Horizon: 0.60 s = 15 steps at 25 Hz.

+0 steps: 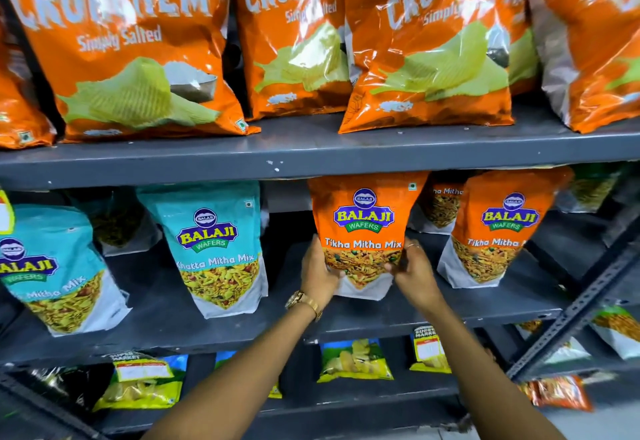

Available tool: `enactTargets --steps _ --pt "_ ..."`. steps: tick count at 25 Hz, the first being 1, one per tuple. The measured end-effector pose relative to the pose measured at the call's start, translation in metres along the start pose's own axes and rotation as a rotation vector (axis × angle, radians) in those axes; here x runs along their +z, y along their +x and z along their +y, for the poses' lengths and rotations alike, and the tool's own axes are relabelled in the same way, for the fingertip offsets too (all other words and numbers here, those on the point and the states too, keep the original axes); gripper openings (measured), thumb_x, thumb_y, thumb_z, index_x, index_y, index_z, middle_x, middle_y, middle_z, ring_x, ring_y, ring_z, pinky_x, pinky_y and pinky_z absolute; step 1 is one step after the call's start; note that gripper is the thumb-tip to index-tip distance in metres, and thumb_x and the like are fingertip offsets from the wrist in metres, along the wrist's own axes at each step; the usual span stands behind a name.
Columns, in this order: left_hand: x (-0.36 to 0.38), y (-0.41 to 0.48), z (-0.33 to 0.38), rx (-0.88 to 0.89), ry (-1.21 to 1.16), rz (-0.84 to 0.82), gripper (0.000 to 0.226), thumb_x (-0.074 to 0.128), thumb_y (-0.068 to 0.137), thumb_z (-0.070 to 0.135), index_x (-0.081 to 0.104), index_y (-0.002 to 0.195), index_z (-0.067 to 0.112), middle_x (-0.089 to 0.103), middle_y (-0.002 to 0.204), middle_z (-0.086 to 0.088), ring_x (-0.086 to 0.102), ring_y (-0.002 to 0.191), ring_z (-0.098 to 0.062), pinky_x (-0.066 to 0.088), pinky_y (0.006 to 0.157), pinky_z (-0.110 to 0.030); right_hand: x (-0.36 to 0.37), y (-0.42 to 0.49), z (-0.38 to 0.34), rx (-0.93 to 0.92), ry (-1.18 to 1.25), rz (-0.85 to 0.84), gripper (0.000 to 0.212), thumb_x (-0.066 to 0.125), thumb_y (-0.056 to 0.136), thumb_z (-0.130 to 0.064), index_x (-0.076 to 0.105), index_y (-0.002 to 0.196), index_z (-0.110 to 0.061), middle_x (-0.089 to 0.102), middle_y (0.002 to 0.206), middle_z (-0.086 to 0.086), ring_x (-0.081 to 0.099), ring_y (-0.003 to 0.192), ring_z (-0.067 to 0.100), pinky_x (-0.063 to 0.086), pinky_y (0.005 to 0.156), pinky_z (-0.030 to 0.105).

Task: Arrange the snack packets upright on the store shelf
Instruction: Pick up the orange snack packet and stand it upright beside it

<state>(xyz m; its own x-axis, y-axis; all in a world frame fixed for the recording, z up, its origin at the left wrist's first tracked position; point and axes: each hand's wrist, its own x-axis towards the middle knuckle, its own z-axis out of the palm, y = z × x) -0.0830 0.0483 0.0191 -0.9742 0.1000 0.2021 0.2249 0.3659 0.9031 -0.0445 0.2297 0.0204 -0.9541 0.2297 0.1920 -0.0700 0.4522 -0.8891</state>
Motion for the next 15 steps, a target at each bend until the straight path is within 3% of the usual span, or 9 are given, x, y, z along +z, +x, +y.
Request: enactTargets --steps 3,6,9,11,15 --pt "0.011 0.006 -0.017 -0.031 0.041 -0.021 0.074 0.076 0.064 -0.007 0.04 0.126 0.011 0.056 0.125 -0.015 0.055 0.118 -0.03 0.048 0.089 -0.032 0.012 0.01 0.022 0.053 -0.073 -0.051 0.058 0.069 0.069 0.001 0.052 0.125 -0.006 0.051 0.116 0.019 0.051 0.115 0.038 0.046 0.097 0.048" --pt "0.014 -0.008 -0.029 -0.016 0.014 -0.147 0.097 0.086 0.058 0.002 0.03 0.137 0.013 0.052 0.133 -0.008 0.051 0.121 -0.018 0.045 0.095 -0.028 0.022 0.003 0.043 0.092 -0.052 -0.085 0.075 0.075 0.06 -0.003 0.045 0.128 -0.012 0.056 0.126 0.018 0.053 0.12 0.028 0.048 0.098 0.048" --pt "0.016 -0.018 -0.04 0.064 0.12 -0.167 0.105 0.078 0.065 -0.005 0.016 0.148 0.014 0.041 0.142 -0.011 0.043 0.126 -0.012 0.039 0.099 -0.021 0.025 0.004 0.046 0.179 -0.023 -0.027 0.071 0.077 0.06 0.007 0.048 0.124 -0.007 0.062 0.123 0.017 0.057 0.114 0.025 0.05 0.094 0.042" --pt "0.018 -0.023 -0.043 0.078 0.209 -0.189 0.101 0.072 0.071 -0.005 0.011 0.148 0.015 0.038 0.142 -0.014 0.044 0.126 -0.018 0.041 0.095 -0.023 0.024 0.01 0.046 0.208 -0.048 -0.012 0.065 0.078 0.06 0.007 0.052 0.12 -0.002 0.064 0.12 0.019 0.058 0.109 0.026 0.049 0.089 0.036" --pt "0.021 -0.019 -0.047 -0.036 0.147 -0.203 0.085 0.073 0.077 0.002 0.024 0.145 0.017 0.054 0.136 -0.013 0.054 0.123 -0.027 0.046 0.094 -0.029 0.025 0.016 0.043 0.225 -0.109 -0.053 0.056 0.077 0.063 0.006 0.056 0.114 0.001 0.065 0.117 0.02 0.06 0.111 0.032 0.044 0.083 0.029"
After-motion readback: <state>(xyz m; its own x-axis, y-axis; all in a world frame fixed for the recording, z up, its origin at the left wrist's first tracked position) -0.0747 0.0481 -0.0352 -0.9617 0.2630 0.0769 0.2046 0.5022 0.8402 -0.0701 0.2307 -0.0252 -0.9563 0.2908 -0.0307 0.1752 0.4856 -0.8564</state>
